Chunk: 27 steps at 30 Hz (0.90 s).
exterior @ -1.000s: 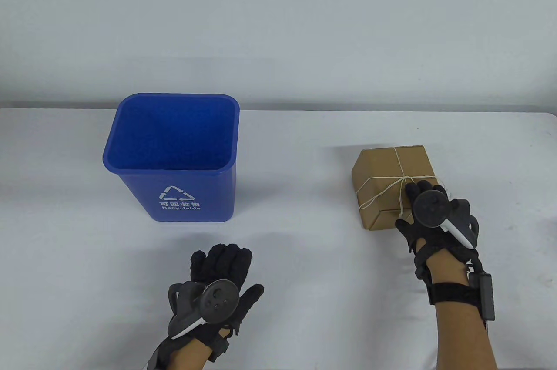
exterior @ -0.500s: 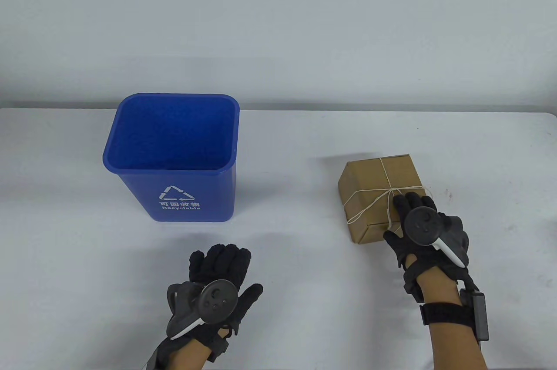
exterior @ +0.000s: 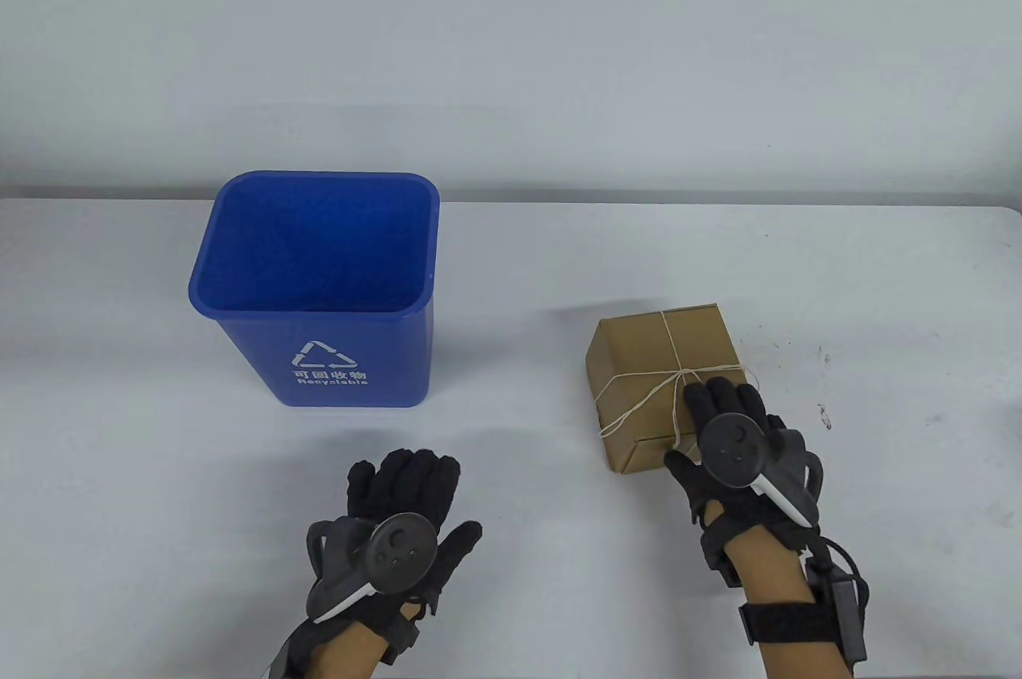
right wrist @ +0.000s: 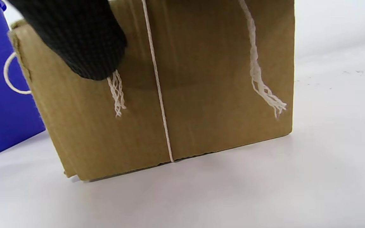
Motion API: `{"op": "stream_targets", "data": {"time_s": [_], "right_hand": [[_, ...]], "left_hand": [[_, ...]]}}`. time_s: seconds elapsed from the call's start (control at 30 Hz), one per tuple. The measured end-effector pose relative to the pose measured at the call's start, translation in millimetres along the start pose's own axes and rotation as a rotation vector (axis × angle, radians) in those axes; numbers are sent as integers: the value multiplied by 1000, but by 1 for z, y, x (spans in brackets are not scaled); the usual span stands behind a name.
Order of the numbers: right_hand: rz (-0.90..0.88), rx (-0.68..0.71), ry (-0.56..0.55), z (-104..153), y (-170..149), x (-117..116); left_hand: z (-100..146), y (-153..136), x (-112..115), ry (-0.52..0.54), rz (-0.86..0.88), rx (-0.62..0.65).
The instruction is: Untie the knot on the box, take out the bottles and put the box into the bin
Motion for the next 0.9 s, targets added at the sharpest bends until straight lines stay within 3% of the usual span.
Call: {"op": "stream_targets", "data": {"time_s": [0.9], "right_hand": [[108,199,-51,46,111,-30]], "left_hand": [[0,-1,0,5,12,-4]]}}
Point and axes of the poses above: the tracker on the back of each hand, its own y axis roughly to the thumb side, its own z axis roughly from the fingertips to the wrist, x = y × z, the point moved 5 cm from there along -z, roughly from the wrist to the fingertips, and after that the axes turned 13 degrees about y, right-handed, at the moved point
